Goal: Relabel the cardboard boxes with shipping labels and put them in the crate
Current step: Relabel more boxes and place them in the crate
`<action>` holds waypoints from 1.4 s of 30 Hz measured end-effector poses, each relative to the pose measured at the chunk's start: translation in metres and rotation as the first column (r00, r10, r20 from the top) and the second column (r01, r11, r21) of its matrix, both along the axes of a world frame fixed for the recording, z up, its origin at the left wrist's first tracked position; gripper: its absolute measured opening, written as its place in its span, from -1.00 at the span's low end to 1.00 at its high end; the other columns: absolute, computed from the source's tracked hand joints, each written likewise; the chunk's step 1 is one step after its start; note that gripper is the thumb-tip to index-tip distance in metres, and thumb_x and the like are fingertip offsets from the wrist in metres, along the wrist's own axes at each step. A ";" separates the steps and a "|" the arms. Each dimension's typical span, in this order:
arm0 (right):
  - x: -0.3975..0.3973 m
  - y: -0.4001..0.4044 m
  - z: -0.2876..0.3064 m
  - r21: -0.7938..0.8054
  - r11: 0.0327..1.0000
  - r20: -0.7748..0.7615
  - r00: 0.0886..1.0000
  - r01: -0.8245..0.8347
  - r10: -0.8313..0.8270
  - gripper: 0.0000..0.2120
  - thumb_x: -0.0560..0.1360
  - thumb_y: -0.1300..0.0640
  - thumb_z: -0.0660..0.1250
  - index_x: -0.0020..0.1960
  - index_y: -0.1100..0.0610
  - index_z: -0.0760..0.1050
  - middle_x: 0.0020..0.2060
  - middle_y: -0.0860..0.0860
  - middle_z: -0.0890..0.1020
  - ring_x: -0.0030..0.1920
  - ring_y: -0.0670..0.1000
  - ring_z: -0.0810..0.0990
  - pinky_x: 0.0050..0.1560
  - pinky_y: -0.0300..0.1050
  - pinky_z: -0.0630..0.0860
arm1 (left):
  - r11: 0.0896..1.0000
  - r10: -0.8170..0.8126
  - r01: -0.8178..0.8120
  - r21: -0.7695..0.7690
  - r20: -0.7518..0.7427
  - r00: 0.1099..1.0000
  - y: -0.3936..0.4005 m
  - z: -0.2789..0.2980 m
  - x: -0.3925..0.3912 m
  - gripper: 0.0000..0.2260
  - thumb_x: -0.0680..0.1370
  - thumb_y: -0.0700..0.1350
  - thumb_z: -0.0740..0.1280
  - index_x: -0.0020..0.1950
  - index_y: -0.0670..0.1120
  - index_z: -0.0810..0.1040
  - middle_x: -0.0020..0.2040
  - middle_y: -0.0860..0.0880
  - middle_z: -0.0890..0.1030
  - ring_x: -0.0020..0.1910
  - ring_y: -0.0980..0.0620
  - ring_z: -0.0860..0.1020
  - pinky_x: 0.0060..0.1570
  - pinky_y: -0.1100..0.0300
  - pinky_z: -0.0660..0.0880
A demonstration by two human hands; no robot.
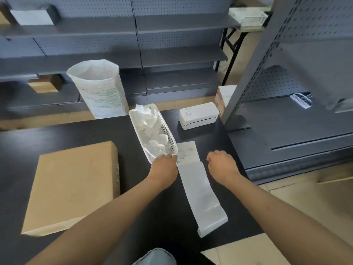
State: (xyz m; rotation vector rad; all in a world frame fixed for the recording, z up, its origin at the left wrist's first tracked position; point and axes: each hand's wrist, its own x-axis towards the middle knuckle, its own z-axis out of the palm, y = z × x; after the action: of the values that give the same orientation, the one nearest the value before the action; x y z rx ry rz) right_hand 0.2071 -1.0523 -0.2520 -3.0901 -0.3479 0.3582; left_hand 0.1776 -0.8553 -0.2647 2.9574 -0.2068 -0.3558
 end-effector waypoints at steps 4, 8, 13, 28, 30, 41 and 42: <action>0.005 -0.004 -0.011 0.010 1.000 -0.042 0.999 0.019 -0.019 -0.75 0.58 0.18 0.16 0.22 0.11 0.48 0.11 0.06 0.57 0.09 0.05 0.51 0.09 -0.09 0.46 | 0.996 -0.091 0.092 0.008 -0.066 0.994 -0.017 -0.013 0.004 -0.72 0.58 -0.16 0.13 0.28 -0.14 0.41 0.17 -0.12 0.51 0.11 -0.12 0.49 0.04 0.05 0.43; 0.014 -0.011 -0.028 0.045 0.999 -0.095 0.995 0.004 0.001 -0.75 0.58 0.18 0.16 0.22 0.10 0.48 0.12 0.04 0.56 0.11 0.04 0.49 0.11 -0.12 0.43 | 0.991 -0.122 0.128 0.041 -0.129 0.984 -0.031 -0.029 0.015 -0.73 0.58 -0.19 0.14 0.28 -0.15 0.38 0.19 -0.13 0.48 0.13 -0.11 0.46 0.07 0.06 0.43; 0.028 -0.014 -0.054 0.068 0.998 -0.187 0.982 0.016 -0.003 -0.77 0.57 0.15 0.21 0.21 0.10 0.47 0.10 0.04 0.57 0.08 0.02 0.52 0.11 -0.12 0.49 | 0.995 -0.072 0.082 0.060 -0.145 0.987 -0.051 -0.052 0.030 -0.71 0.58 -0.18 0.20 0.30 -0.13 0.37 0.25 -0.13 0.46 0.17 -0.10 0.47 0.13 0.06 0.45; 0.047 -0.009 -0.100 0.322 0.732 -0.686 0.681 0.601 -0.258 -0.70 0.60 -0.05 0.20 -0.25 0.03 0.48 -0.29 -0.07 0.57 -0.24 -0.05 0.57 -0.21 -0.18 0.49 | 0.997 0.009 0.002 0.080 -0.138 0.990 -0.064 -0.088 0.039 -0.76 0.57 -0.19 0.24 0.25 -0.08 0.43 0.23 -0.09 0.48 0.16 -0.08 0.47 0.15 0.08 0.42; 0.046 -0.006 -0.101 0.331 0.617 -0.741 0.602 0.713 -0.298 -0.72 0.57 -0.04 0.25 -0.29 0.00 0.47 -0.30 -0.10 0.56 -0.26 -0.08 0.56 -0.26 -0.22 0.46 | 0.999 0.021 -0.015 0.044 -0.140 0.990 -0.064 -0.087 0.037 -0.74 0.58 -0.17 0.22 0.27 -0.08 0.43 0.26 -0.09 0.46 0.18 -0.08 0.46 0.18 0.07 0.42; 0.044 -0.012 -0.073 0.379 0.371 -0.912 0.411 0.848 -0.008 -0.89 0.55 0.11 0.32 0.07 -0.01 0.56 -0.04 0.00 0.67 -0.02 0.01 0.64 -0.06 -0.15 0.57 | 0.996 0.053 -0.053 -0.065 -0.003 0.999 -0.060 -0.060 0.039 -0.67 0.64 -0.08 0.13 0.41 -0.07 0.33 0.37 -0.06 0.38 0.32 -0.06 0.37 0.29 0.10 0.33; 0.043 -0.014 -0.070 0.392 0.385 -0.906 0.424 0.835 0.004 -0.87 0.56 0.10 0.31 0.10 0.00 0.56 -0.02 0.02 0.66 -0.01 0.03 0.63 0.01 -0.13 0.56 | 0.996 0.038 -0.037 -0.080 0.010 0.999 -0.059 -0.056 0.040 -0.66 0.65 -0.05 0.13 0.42 -0.06 0.33 0.39 -0.05 0.37 0.35 -0.05 0.35 0.33 0.10 0.30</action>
State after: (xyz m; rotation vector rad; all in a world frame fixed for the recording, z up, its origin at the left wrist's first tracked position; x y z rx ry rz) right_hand 0.2500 -1.0663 -0.3217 -1.5889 0.3868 1.1085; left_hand 0.2178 -0.9148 -0.3202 2.8807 -0.1623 -0.3178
